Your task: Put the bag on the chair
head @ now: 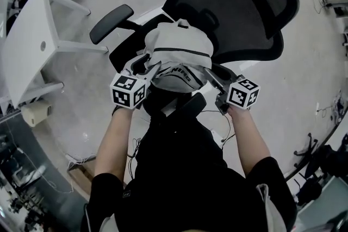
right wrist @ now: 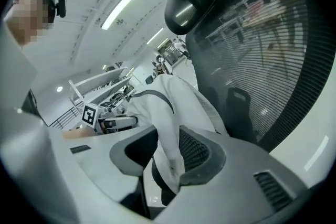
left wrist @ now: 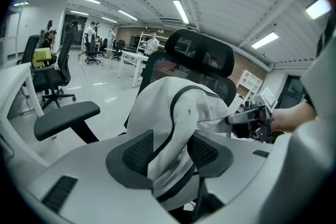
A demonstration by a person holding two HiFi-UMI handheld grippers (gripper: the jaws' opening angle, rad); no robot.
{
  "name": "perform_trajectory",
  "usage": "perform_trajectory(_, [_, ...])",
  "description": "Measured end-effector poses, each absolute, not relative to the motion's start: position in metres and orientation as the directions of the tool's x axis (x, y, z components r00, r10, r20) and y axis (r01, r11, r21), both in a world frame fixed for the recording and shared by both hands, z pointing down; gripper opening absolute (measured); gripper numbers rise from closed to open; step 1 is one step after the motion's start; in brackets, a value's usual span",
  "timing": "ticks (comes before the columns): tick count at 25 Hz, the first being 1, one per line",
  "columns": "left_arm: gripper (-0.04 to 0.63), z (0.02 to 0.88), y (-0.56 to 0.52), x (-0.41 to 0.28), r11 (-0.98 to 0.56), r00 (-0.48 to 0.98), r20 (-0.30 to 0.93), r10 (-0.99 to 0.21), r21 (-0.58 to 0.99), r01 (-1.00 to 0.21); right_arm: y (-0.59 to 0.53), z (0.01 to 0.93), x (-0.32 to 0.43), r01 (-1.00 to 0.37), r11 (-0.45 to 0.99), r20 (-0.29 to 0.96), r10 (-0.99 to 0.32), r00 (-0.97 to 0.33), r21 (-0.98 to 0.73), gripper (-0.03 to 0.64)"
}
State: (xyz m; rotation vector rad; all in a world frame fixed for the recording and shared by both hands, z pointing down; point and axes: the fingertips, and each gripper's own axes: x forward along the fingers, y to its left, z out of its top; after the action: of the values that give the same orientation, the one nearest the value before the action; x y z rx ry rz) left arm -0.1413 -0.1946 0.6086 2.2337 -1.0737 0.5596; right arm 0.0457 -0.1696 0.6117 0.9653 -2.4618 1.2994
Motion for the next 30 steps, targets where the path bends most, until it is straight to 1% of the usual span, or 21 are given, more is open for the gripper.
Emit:
perform_trajectory(2, [0.211,0.598,-0.186,-0.146,-0.519,0.587,0.582,-0.563,0.304,-0.799,-0.165,0.602,0.043,-0.628,0.423,0.445,-0.456,-0.771,-0.654,0.141])
perform_trajectory(4, [0.224,0.579,-0.179,-0.148,-0.536,0.597,0.552,-0.583,0.291,-0.793,-0.164,0.584,0.04,-0.609,0.43,0.405,-0.477,-0.78,-0.667,0.141])
perform_trajectory(7, [0.224,0.553,-0.171,-0.153,-0.55,0.594,0.515,-0.618,0.256,-0.795,-0.167,0.55,0.037,-0.582,0.458,0.332,-0.516,-0.79,-0.672,0.141])
perform_trajectory(10, [0.216,0.534,-0.167,-0.162,-0.543,0.586,0.485,-0.649,0.244,-0.804,-0.169,0.524,0.027,-0.571,0.504,0.294,-0.526,-0.798,-0.649,0.141])
perform_trajectory(13, [0.168,0.518,-0.164,-0.17,-0.529,0.587,0.451,-0.672,0.263,-0.807,-0.169,0.5,0.013,-0.559,0.543,0.26,-0.531,-0.807,-0.627,0.126])
perform_trajectory(16, [0.145,0.512,-0.155,-0.177,-0.518,0.581,0.447,-0.681,0.267,-0.813,-0.16,0.488,-0.002,-0.546,0.566,0.241,-0.524,-0.817,-0.618,0.12])
perform_trajectory(20, [0.05,0.504,-0.147,-0.191,-0.49,0.548,0.43,-0.717,0.248,-0.836,-0.15,0.489,-0.013,-0.534,0.557,0.224,-0.529,-0.819,-0.635,0.108])
perform_trajectory(23, [0.03,0.494,-0.14,-0.199,-0.487,0.541,0.414,-0.732,0.239,-0.84,-0.144,0.488,-0.018,-0.535,0.556,0.217,-0.537,-0.816,-0.636,0.096])
perform_trajectory(30, [0.029,0.468,-0.117,-0.216,-0.497,0.58,0.341,-0.74,0.304,-0.813,-0.122,0.466,-0.054,-0.459,0.649,0.153,-0.472,-0.868,-0.607,0.087])
